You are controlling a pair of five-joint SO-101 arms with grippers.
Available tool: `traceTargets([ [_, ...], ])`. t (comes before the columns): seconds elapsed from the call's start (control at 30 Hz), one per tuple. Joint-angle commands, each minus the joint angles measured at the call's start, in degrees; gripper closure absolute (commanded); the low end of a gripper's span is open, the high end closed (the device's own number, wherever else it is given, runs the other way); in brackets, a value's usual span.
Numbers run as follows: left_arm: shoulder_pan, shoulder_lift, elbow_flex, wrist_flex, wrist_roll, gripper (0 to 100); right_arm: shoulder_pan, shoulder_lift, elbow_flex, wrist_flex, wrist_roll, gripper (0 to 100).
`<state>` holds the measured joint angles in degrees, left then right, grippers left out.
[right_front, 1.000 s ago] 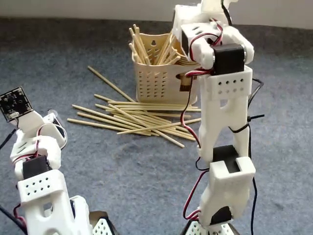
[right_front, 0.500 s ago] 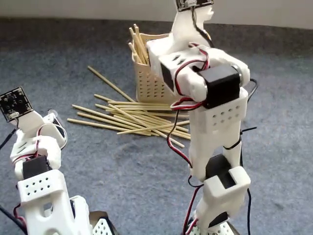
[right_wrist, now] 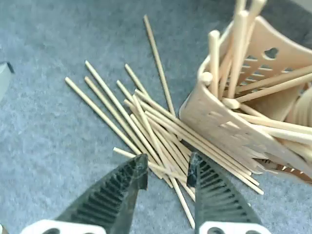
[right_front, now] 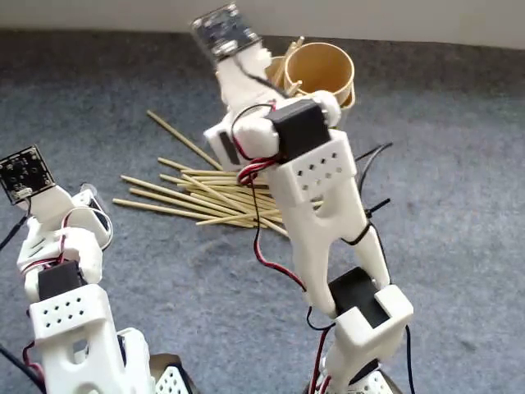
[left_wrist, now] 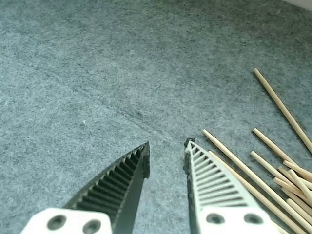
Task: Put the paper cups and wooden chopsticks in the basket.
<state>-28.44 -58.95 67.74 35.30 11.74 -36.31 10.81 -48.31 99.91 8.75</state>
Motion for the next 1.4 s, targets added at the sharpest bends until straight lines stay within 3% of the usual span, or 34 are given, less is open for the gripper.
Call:
traceTargets([
  [0.0, -0.2, -1.1, -0.6, -1.3, 0.9, 87, -3.1, -2.5, 3.5, 1.1, 6.1, 86.4],
  [0.43, -0.1, -1.1, -0.6, -1.3, 0.7, 87, -7.3, -2.1, 17.9, -0.9, 16.3, 86.4],
  [0.93, -0.2, -1.1, -0.6, -1.3, 0.6, 87, -8.7, -2.1, 50.9, -31.5, 24.8, 86.4],
  [1.37, 0.0, -1.1, -0.6, -1.2, 0.6, 87, -8.4, -1.9, 61.9, -49.5, 29.2, 86.4],
])
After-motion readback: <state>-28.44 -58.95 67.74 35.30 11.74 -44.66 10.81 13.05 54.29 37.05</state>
